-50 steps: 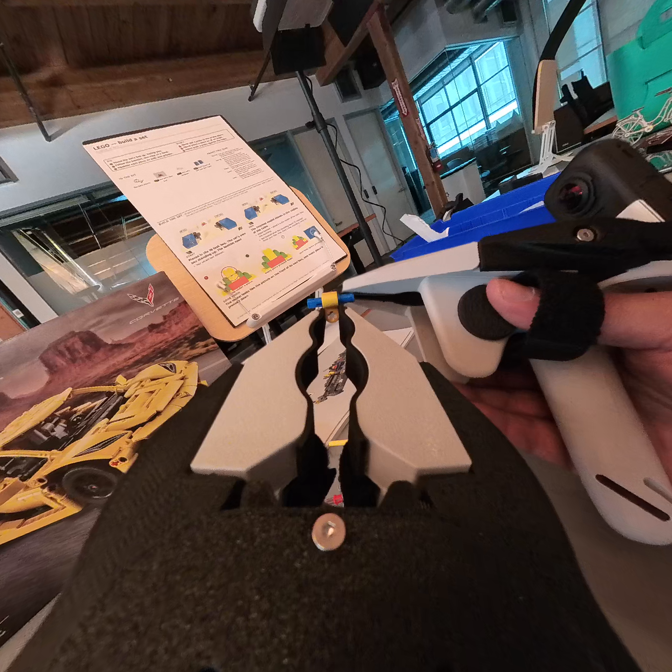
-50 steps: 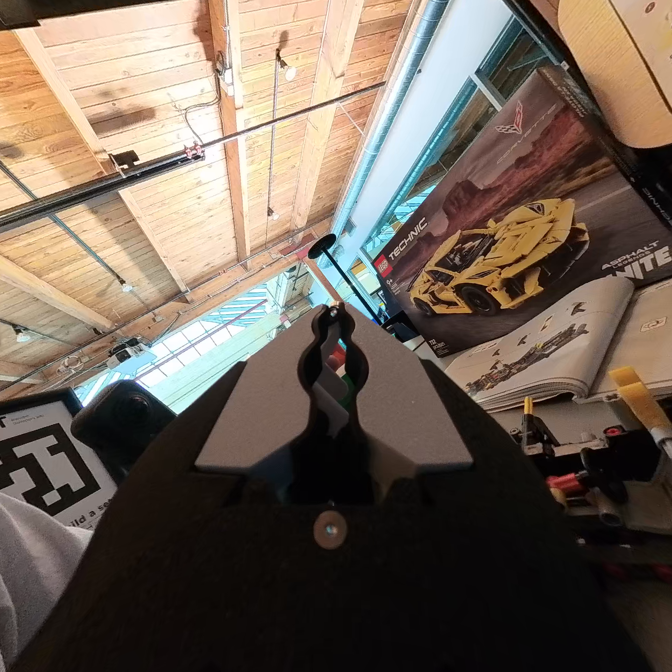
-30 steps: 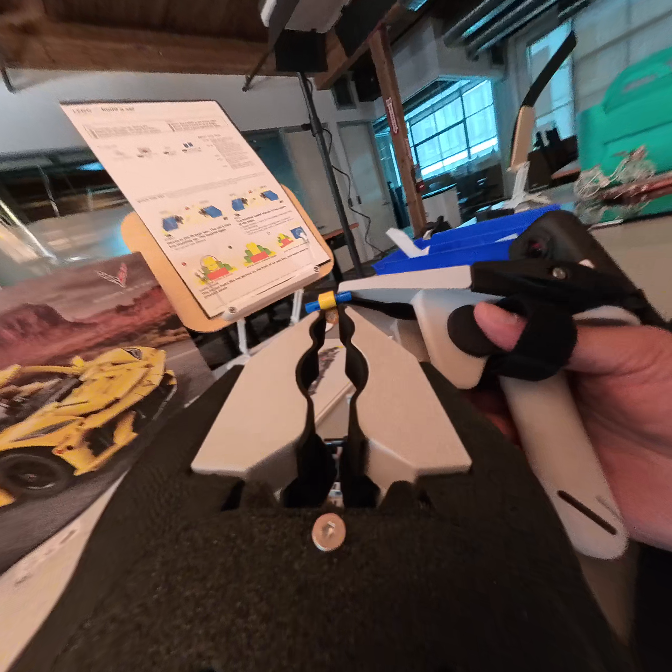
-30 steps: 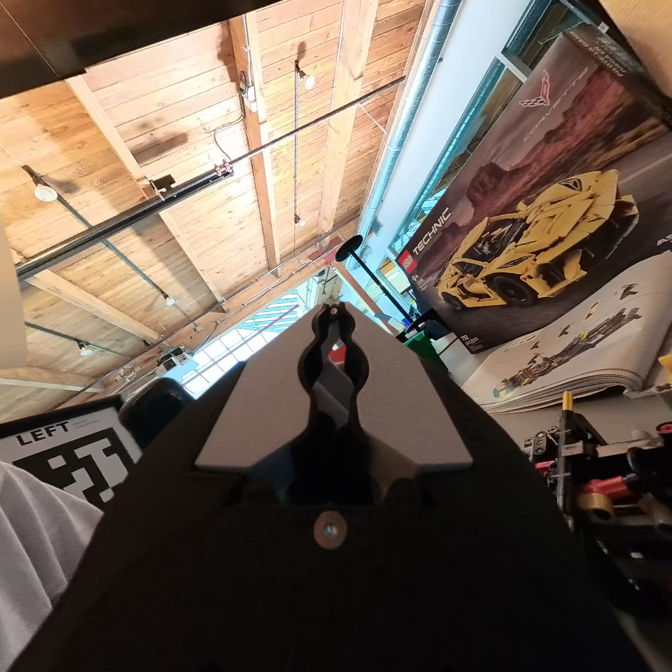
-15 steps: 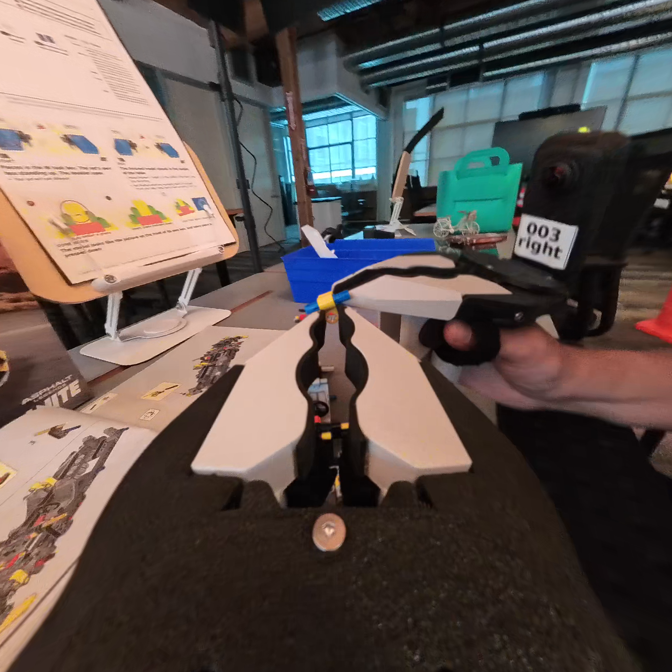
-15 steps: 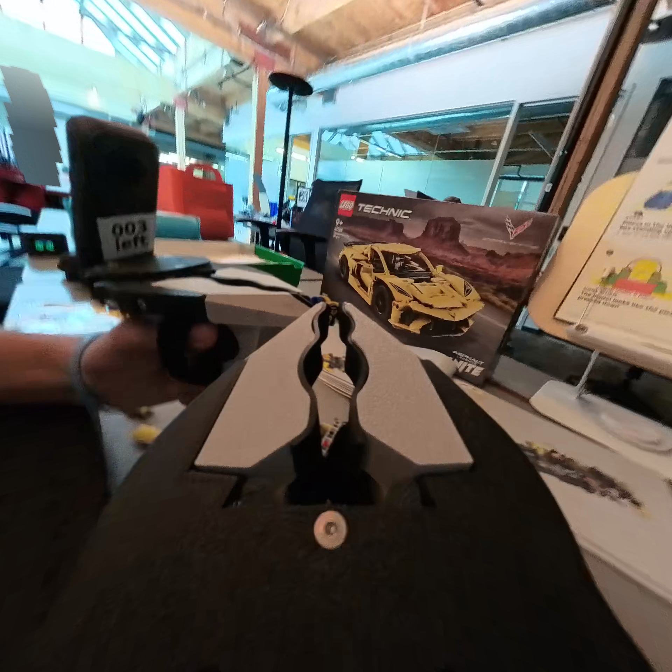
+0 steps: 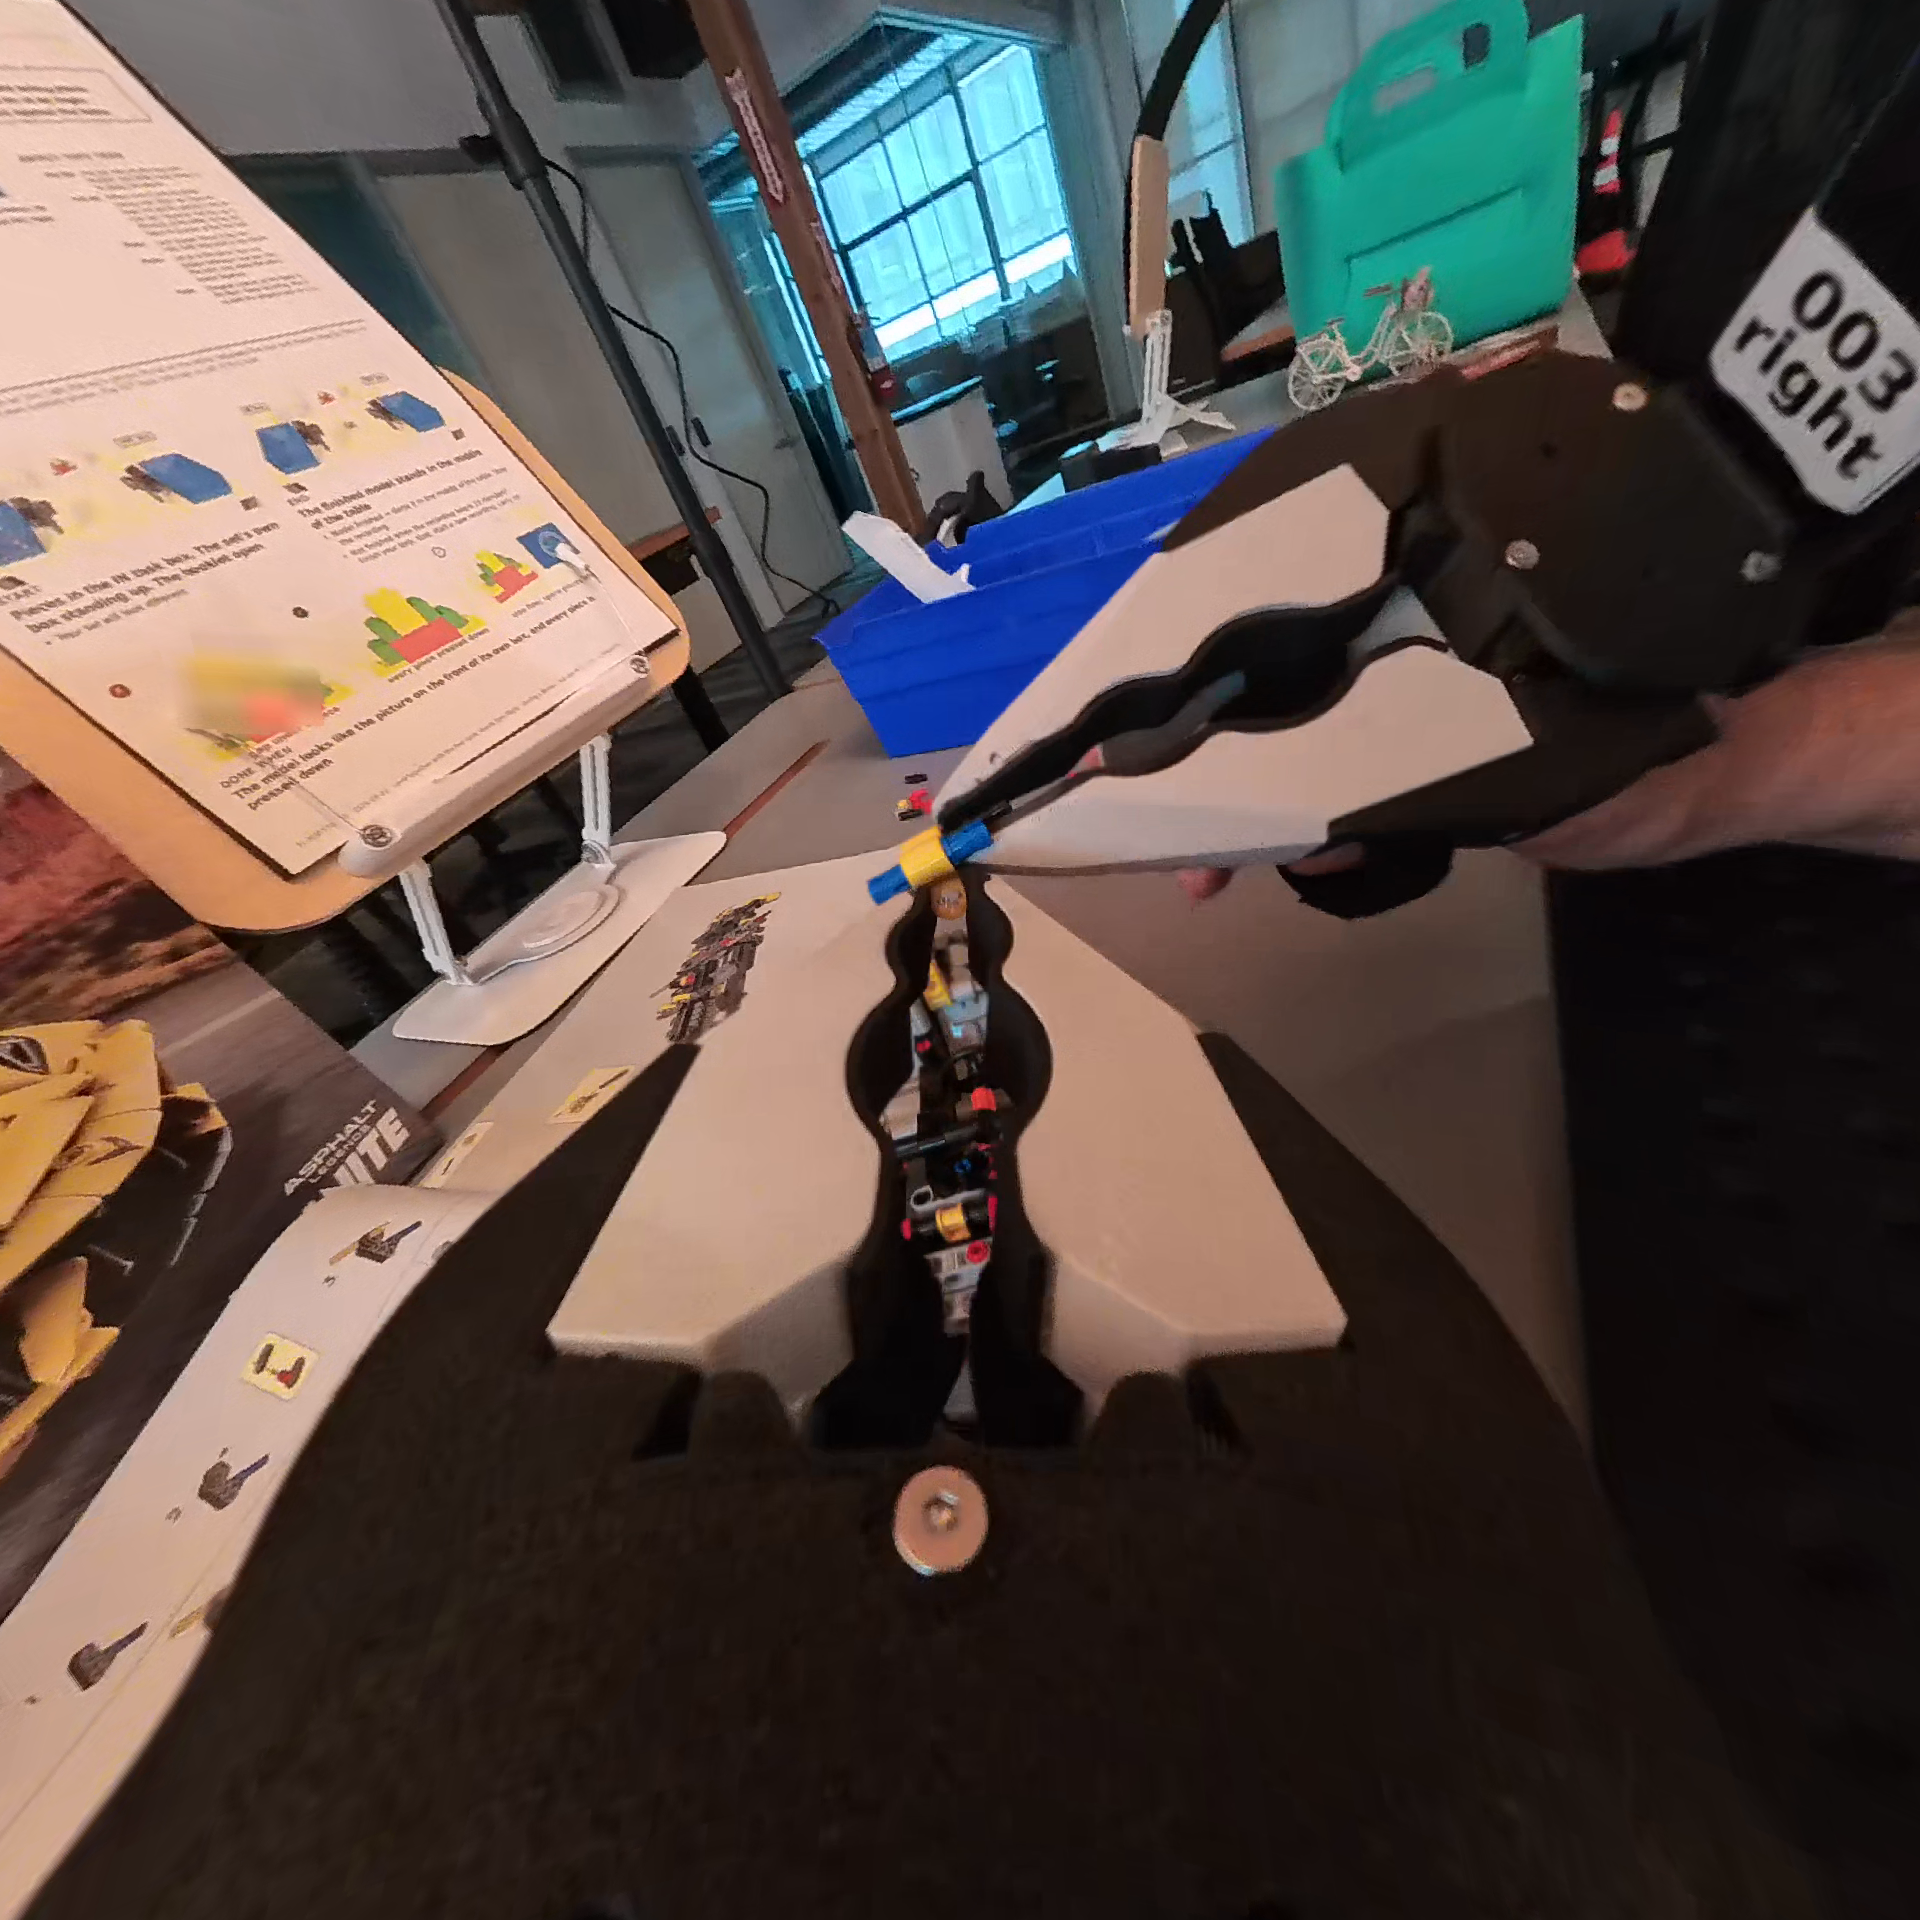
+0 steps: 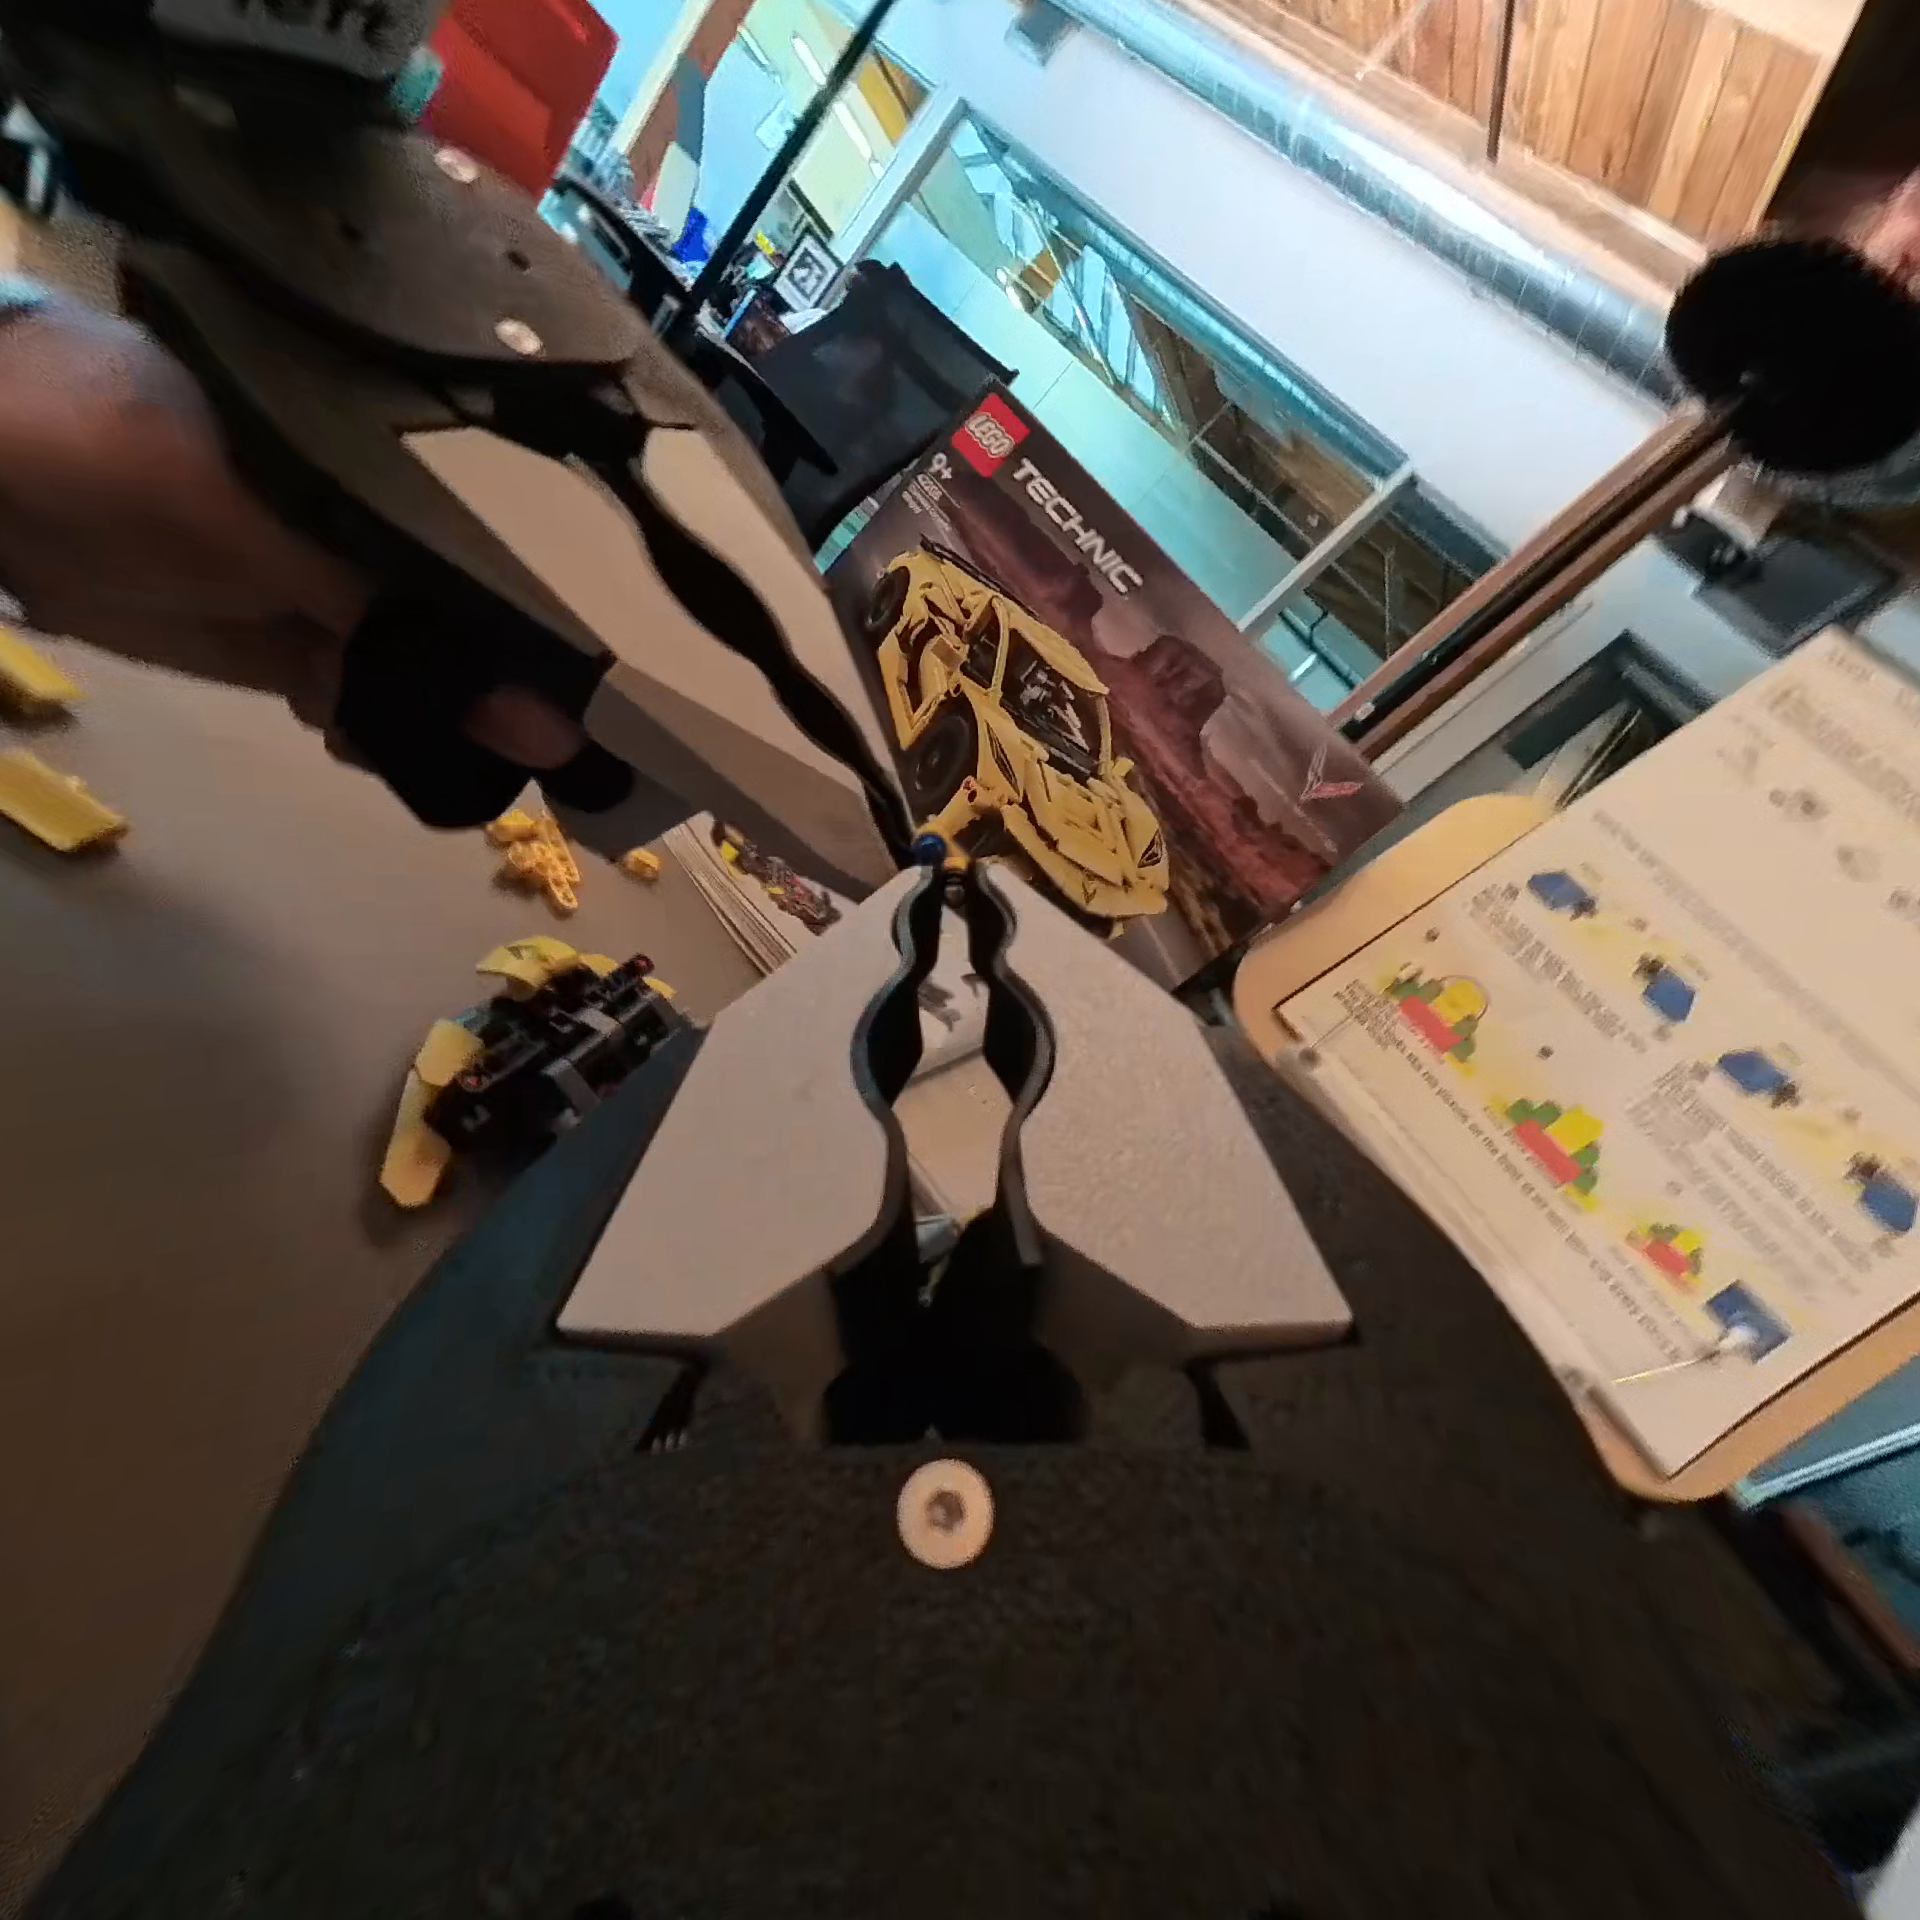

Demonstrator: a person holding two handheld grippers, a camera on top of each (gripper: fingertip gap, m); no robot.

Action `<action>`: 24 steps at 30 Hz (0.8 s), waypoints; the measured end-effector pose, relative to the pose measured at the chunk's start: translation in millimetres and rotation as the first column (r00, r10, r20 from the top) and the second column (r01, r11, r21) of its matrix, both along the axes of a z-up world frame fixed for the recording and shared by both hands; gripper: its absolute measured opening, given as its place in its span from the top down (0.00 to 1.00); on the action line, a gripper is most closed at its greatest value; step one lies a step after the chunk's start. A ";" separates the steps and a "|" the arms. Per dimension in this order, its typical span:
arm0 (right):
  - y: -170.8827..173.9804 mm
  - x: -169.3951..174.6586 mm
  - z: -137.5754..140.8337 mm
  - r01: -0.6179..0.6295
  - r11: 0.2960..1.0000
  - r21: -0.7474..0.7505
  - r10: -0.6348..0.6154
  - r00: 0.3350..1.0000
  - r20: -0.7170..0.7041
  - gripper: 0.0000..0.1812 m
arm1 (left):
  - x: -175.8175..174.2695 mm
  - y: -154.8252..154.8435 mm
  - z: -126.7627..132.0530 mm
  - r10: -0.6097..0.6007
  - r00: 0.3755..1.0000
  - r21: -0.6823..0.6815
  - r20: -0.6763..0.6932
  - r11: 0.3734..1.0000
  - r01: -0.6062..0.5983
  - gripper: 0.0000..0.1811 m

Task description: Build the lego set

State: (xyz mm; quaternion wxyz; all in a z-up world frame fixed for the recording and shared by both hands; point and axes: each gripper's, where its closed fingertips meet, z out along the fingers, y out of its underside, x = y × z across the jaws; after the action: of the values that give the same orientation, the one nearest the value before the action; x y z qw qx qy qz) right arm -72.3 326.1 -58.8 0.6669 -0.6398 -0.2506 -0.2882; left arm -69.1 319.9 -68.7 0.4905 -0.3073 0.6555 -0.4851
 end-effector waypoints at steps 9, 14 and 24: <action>-5.3 -2.9 -18.1 -0.137 0.986 -0.100 0.138 0.990 0.008 0.97 | -3.0 -7.9 -17.6 -0.124 0.984 -0.046 -0.128 0.992 0.119 0.97; -3.8 3.0 -19.0 -0.165 0.982 -0.087 0.148 0.974 -0.171 0.97 | 2.9 -6.0 -19.3 -0.124 0.983 -0.119 -0.134 0.987 0.108 0.96; -6.8 4.0 -14.0 -0.150 0.989 -0.012 0.133 0.904 -0.406 0.96 | 3.6 -7.5 -12.5 -0.217 0.967 -0.320 -0.135 0.933 0.165 0.96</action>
State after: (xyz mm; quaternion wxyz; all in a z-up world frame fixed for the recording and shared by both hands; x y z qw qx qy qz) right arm -68.3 319.3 -72.8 0.7095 -0.6798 -0.1595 -0.0954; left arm -65.5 312.5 -81.2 0.3302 -0.3539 0.6384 -0.5985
